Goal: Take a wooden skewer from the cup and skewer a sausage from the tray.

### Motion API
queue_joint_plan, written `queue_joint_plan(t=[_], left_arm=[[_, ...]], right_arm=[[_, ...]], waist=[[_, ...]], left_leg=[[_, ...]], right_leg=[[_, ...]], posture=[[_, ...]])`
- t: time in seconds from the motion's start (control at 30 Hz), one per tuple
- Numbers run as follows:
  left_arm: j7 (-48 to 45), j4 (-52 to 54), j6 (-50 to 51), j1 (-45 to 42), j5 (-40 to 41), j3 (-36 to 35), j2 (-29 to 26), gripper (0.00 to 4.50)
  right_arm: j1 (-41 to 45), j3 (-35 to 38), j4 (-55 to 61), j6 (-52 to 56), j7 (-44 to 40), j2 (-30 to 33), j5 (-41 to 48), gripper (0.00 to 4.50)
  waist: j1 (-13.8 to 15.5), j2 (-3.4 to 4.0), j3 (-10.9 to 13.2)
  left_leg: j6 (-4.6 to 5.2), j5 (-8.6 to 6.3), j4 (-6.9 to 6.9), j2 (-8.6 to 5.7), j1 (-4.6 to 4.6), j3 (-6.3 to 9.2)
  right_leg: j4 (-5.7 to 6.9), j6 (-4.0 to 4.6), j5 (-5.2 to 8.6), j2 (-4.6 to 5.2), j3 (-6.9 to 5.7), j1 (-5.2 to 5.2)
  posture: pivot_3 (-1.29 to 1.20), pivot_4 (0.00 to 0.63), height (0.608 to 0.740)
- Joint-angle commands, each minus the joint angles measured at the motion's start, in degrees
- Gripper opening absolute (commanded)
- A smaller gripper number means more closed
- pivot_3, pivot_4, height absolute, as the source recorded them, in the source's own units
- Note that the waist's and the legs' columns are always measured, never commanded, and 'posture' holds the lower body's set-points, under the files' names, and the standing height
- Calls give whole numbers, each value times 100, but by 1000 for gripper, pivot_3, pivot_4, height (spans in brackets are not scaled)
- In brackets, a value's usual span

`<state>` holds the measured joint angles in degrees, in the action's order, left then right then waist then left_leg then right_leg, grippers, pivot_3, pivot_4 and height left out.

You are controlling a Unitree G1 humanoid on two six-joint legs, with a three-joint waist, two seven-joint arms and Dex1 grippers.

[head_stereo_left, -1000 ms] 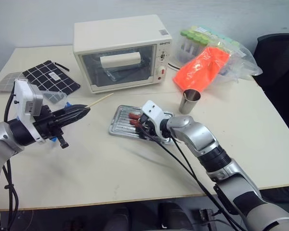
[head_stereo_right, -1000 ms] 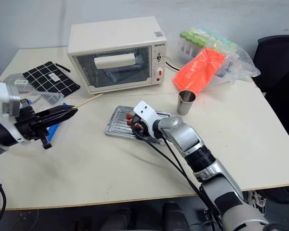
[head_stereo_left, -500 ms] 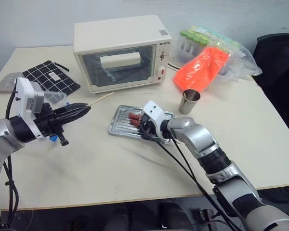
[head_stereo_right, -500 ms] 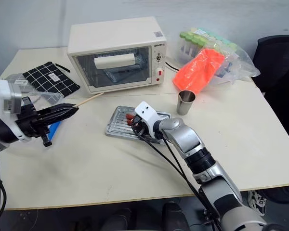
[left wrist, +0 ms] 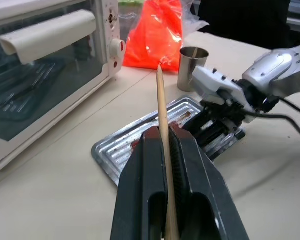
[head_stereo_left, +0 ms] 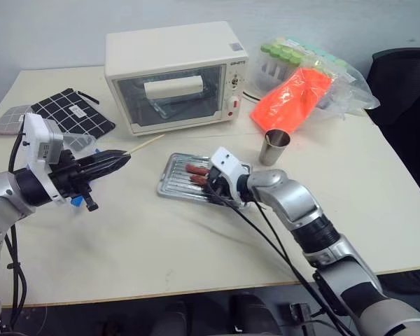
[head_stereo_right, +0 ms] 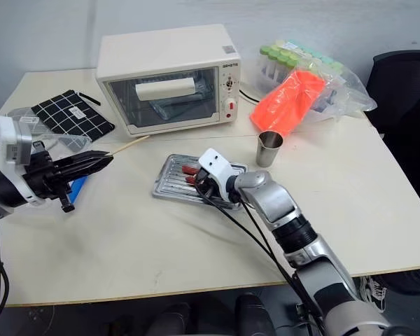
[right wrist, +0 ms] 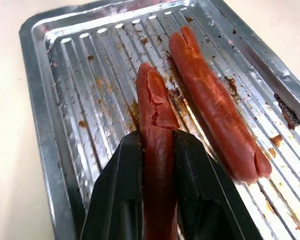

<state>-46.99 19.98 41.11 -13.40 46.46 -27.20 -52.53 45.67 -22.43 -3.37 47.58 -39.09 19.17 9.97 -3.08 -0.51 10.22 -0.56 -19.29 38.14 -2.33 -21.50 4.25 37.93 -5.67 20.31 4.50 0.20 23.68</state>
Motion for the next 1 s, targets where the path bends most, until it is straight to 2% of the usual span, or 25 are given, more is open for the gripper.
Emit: queue_joint_plan(t=[0.03,0.33,0.43,1.0], left_arm=[[-407,-211,-238,18,-230,61,-273,0],[-1631,-479,-331,-65,-337,606,-847,0],[-1917,-377,-300,-94,-282,760,-936,0],[-2046,98,152,-877,173,1217,-815,0]], right_arm=[[136,49,728,-25,-704,453,206,895],[286,466,1945,-746,-3091,2153,1051,895],[303,663,2058,-1115,-3594,2549,1192,895],[395,1023,2286,-954,-3553,2656,1547,895]], waist=[[0,1,0],[25,1,1],[43,1,1],[151,0,2]], left_leg=[[0,0,-4,0,0,0],[1,-1,-9,1,-1,0],[1,-1,-10,1,-1,-1],[2,-1,0,1,-1,-3]], right_leg=[[-3,0,0,0,0,0],[-11,0,0,1,-1,-1],[-13,0,0,1,0,-2],[-12,0,0,2,4,-3]], posture=[[0,150,740],[0,150,740],[0,150,740],[0,150,740]])
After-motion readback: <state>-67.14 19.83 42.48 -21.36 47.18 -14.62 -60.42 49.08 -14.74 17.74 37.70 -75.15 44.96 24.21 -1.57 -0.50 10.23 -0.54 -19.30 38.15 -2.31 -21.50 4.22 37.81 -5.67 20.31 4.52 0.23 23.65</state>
